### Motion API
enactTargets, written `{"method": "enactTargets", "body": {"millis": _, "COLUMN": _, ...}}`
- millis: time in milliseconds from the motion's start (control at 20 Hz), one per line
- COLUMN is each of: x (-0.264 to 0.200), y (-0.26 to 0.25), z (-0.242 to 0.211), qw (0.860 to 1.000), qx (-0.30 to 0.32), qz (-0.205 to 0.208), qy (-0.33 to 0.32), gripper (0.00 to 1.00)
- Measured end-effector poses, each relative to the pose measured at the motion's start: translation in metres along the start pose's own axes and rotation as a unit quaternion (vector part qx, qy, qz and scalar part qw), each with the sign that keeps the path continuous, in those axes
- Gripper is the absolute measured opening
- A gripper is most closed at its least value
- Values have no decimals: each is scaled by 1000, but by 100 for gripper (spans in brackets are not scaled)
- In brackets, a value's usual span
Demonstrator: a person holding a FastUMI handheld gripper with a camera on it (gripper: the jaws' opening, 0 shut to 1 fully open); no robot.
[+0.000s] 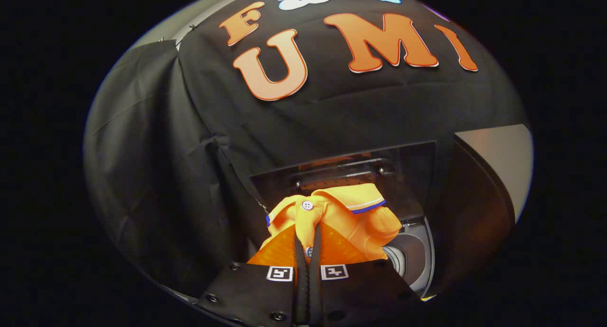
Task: Put the clothes into the washing machine and then close the washing machine lid.
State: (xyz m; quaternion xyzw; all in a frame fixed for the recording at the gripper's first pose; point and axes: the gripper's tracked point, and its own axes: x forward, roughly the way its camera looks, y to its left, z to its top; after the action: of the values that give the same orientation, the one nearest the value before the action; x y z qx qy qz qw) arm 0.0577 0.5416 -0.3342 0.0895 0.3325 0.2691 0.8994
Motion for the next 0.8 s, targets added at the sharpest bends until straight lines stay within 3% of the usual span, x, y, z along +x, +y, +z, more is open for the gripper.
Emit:
{"method": "enactTargets", "body": {"millis": 500, "x": 73, "y": -46, "z": -113, "qw": 994, "qx": 25, "qz": -43, "qy": 99, "gripper": 8}}
{"method": "enactTargets", "body": {"millis": 800, "x": 108, "y": -70, "z": -143, "qw": 990, "qx": 26, "qz": -74, "qy": 114, "gripper": 8}}
